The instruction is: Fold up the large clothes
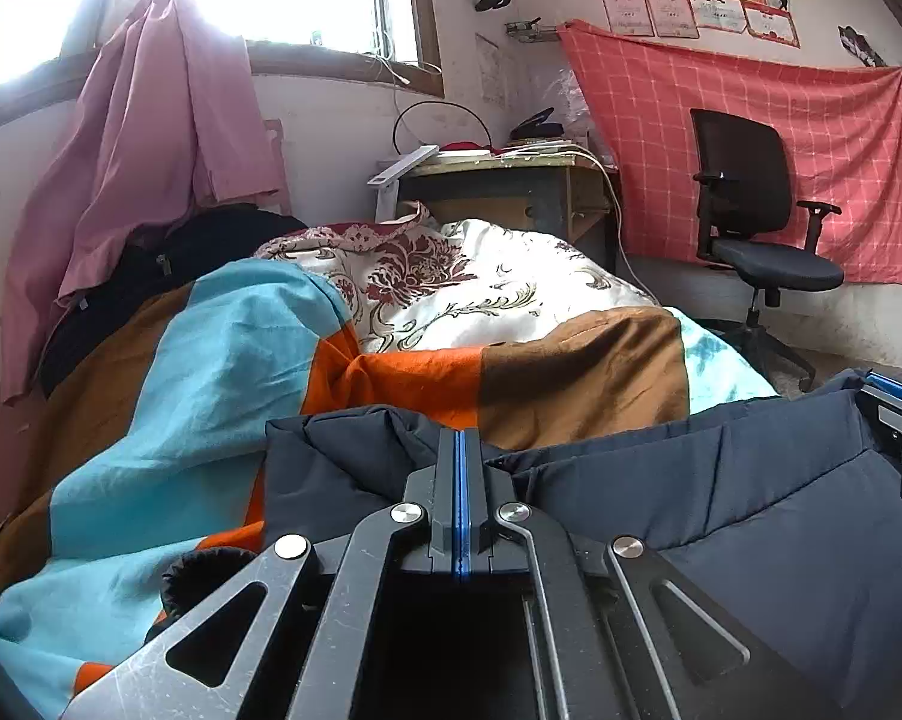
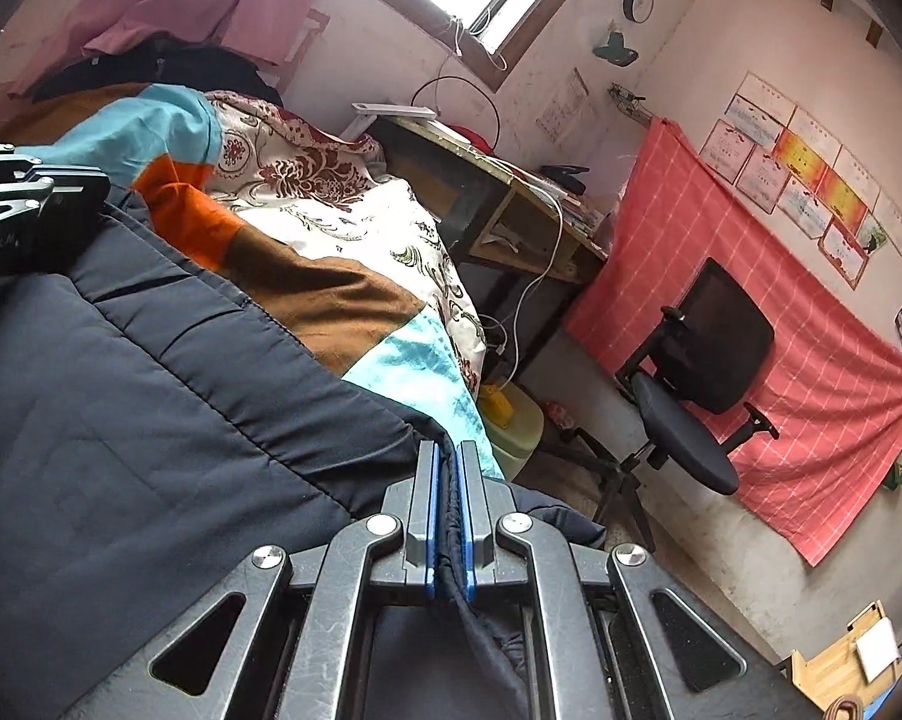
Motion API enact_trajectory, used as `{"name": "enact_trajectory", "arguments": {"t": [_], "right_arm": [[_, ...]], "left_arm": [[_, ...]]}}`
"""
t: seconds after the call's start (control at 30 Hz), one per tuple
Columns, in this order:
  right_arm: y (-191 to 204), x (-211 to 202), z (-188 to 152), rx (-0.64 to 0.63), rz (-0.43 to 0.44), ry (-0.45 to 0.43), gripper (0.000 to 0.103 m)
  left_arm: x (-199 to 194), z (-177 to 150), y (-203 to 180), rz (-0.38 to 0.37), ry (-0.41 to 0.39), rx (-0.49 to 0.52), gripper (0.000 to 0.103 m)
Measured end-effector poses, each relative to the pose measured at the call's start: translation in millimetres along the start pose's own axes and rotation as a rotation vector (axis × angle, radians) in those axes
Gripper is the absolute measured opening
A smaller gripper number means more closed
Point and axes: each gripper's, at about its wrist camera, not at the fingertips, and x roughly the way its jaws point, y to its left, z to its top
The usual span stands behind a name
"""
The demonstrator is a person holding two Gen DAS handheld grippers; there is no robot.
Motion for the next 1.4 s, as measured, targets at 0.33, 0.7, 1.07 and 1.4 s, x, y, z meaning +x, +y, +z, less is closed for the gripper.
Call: {"name": "enact_trajectory", "arguments": {"t": [0.33,0.7,1.07,1.4], "right_arm": [[-7,6,-6,0.026,0.037,-0.008,0.017],[-70,-59,-13,0.253,0.072,-0.1,0.082],[-37,-75,-61,0.307,0.264,-0.013,0.092],[-30,-13,-56,0.342,0.251,0.048,0.092]], "left_arm": [[-21,9,17,-0.088,-0.068,-0.086,0.0],[-89,1,21,-0.26,-0.144,-0.124,0.067],[-70,-51,-29,-0.307,0.045,0.067,0.071],[-18,-40,-9,-0.23,0.064,-0.076,0.075]]}}
